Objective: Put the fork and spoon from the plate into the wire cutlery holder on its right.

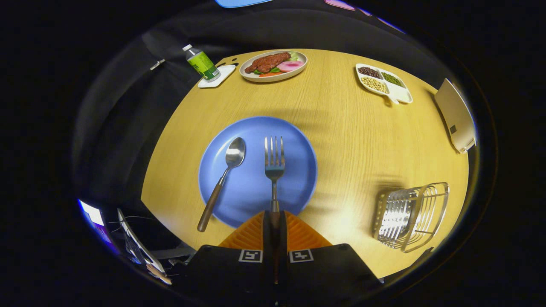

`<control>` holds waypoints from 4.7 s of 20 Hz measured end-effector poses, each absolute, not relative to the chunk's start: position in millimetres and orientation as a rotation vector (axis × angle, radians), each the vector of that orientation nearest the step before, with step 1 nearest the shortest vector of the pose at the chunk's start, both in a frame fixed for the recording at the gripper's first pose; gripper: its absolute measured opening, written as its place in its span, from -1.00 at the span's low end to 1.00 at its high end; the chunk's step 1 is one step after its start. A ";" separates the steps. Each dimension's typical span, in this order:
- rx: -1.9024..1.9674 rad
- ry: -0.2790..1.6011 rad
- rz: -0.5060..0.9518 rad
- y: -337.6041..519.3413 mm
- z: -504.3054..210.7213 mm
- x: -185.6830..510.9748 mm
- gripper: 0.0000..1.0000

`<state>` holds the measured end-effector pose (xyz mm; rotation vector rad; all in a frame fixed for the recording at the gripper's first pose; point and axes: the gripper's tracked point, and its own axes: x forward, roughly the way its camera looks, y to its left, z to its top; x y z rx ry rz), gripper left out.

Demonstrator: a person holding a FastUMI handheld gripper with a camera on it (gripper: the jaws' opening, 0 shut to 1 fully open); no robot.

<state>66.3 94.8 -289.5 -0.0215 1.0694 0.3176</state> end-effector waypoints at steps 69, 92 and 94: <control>-0.012 0.865 0.402 155.7 -207.4 44.8 0.99; 0.214 1.222 0.189 209.2 -359.4 83.7 0.08; 0.258 1.246 0.175 211.3 -365.9 83.1 0.07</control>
